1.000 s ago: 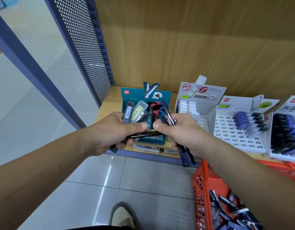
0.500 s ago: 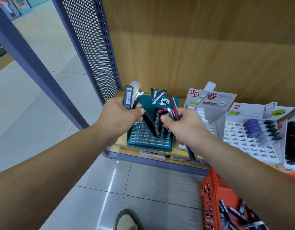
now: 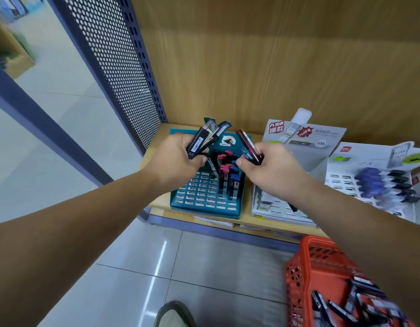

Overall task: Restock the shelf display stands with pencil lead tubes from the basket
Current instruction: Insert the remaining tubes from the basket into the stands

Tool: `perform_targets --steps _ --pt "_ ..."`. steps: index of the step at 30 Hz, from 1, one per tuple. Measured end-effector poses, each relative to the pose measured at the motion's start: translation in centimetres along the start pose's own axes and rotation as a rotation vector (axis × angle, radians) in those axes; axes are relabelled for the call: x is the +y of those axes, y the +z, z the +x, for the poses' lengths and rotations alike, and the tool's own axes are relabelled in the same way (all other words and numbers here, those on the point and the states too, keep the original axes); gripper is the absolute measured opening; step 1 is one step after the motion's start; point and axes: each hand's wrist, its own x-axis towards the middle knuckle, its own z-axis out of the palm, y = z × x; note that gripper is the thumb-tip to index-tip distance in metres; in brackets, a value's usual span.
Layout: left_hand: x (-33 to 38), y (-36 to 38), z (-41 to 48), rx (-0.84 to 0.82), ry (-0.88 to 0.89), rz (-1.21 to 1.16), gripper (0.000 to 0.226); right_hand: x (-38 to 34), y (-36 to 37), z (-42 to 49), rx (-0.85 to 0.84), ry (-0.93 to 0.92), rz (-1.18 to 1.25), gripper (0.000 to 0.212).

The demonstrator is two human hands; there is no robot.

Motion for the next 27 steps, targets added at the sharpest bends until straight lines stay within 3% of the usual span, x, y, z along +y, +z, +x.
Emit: perform_targets --steps 5,16,27 --pt "-0.8 -0.3 -0.1 0.011 -0.019 -0.02 0.009 -0.1 -0.1 0.5 -0.072 0.017 -0.069 0.029" --pt "-0.6 0.5 -0.3 0.013 0.14 0.093 0.003 -0.3 -0.2 0.1 -0.086 0.029 -0.085 0.028" --pt "-0.4 0.1 0.1 0.005 0.337 0.292 0.021 0.2 -0.5 0.6 -0.115 0.067 0.036 0.03"
